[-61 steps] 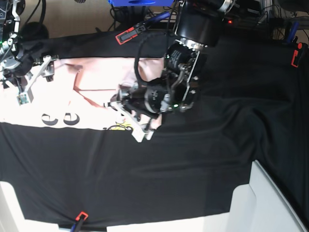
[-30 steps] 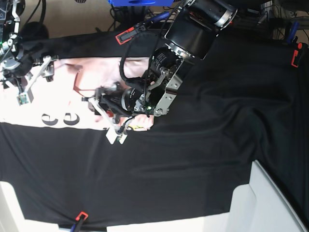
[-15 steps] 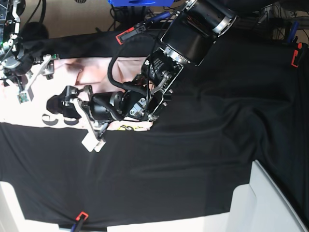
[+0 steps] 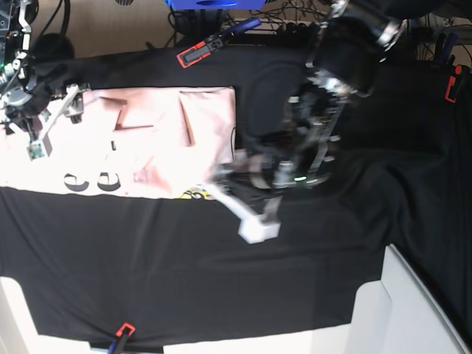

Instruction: Fold the T-shirt properly

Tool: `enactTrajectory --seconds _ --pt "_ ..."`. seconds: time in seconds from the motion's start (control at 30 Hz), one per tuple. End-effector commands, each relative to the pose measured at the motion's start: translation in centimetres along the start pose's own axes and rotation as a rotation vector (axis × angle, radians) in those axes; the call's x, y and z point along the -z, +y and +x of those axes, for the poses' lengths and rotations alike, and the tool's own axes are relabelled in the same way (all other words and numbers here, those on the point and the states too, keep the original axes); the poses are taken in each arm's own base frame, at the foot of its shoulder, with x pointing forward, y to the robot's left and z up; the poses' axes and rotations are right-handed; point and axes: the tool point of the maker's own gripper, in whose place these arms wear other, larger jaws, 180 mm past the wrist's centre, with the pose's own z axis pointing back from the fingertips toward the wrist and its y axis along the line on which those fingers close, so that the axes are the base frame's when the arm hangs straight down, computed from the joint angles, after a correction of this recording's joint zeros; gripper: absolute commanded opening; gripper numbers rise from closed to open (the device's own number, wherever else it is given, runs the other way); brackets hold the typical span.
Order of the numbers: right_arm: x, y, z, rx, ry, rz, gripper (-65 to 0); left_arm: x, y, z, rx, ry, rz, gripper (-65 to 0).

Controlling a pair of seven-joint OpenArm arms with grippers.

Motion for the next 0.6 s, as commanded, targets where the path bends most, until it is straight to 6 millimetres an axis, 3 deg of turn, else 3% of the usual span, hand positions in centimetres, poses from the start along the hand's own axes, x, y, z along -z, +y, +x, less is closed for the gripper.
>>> enactTrajectory --seconds 0.0,0.17,0.23,0.47,0.57 --pt "-0.3 0.9 1.3 -0.05 -0.039 0.032 -21.6 -1.0 0.9 1.8 -0.02 -0.05 0.011 -65.0" --pt "0.2 6.0 1.9 -0.218 -0.039 0.166 -37.4 -4.9 9.3 3.0 -0.064 -0.111 0.176 -65.0" --pt "0.3 7.2 2.1 -0.255 -0.043 0.196 -40.2 -6.1 11.6 3.0 -0.063 -0.116 0.223 -65.0" --pt "0.0 10.7 4.3 -0.384 -0.095 0.275 -31.2 -9.3 17.8 2.4 -0.012 -0.091 0.37 -65.0" --pt "-0.1 12.1 5.4 -0.457 -0.12 0.304 -30.6 -10.3 19.7 2.1 0.044 -0.085 0.443 -65.0"
